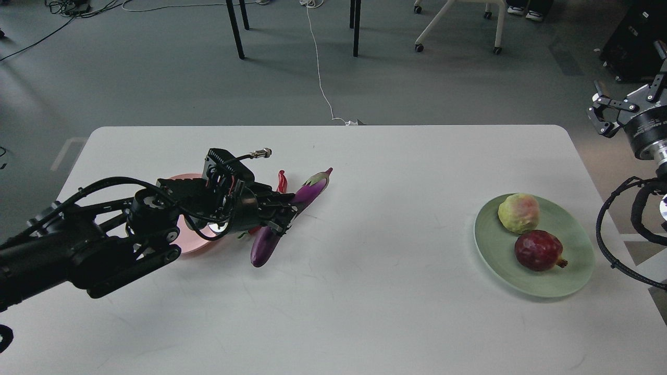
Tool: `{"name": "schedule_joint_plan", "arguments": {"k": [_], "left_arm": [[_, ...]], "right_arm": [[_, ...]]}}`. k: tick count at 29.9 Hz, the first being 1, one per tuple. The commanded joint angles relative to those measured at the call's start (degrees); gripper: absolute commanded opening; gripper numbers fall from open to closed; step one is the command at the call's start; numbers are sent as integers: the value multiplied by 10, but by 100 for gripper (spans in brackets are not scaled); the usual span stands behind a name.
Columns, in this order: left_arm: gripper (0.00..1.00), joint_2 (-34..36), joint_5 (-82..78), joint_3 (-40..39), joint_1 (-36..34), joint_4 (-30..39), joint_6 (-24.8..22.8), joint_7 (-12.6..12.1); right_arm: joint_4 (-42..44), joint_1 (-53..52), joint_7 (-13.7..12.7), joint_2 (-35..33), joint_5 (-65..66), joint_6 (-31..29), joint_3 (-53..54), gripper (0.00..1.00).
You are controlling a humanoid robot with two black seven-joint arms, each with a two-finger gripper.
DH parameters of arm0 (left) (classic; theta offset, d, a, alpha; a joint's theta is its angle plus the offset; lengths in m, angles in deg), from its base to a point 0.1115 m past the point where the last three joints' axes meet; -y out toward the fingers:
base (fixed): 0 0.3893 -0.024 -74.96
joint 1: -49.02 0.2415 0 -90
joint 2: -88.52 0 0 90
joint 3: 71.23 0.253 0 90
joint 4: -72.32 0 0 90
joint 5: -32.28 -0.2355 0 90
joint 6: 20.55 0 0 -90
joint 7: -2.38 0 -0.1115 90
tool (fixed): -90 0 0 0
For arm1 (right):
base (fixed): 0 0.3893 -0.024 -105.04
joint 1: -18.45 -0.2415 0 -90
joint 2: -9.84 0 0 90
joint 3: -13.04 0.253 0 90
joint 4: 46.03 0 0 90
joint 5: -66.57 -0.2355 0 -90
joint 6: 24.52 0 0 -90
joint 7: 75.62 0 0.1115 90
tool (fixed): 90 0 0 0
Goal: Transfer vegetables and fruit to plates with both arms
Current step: 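Lift the eggplant and lower it onto the pink plate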
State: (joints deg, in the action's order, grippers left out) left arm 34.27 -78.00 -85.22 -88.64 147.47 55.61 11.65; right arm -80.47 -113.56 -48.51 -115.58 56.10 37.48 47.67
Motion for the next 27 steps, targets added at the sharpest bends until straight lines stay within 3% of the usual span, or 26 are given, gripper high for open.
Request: {"name": "schedule_joint_plan", "arguments": {"k": [1, 7, 15, 17, 20, 27], "left_arm": [[10, 84, 22, -12, 3, 30, 0, 3], [12, 124, 51, -5, 25, 0, 1, 4], [20, 119, 52, -3, 32, -65, 2, 6], [27, 118, 52, 0, 32, -69, 2, 6], [45, 116, 53, 5, 33, -68, 7, 9], [65, 114, 54, 5, 40, -69, 17, 10]], "right_arm": [[0, 1, 1, 0, 0, 0, 1, 99], [-1, 1, 2, 3, 0, 0, 1, 99], [-4, 0, 2, -1, 0, 0, 0, 99], [-4, 2, 2, -5, 0, 0, 0, 99], [-4, 3, 2, -11, 0, 0, 0, 99], [-4, 5, 2, -12, 0, 0, 0, 99]]}}
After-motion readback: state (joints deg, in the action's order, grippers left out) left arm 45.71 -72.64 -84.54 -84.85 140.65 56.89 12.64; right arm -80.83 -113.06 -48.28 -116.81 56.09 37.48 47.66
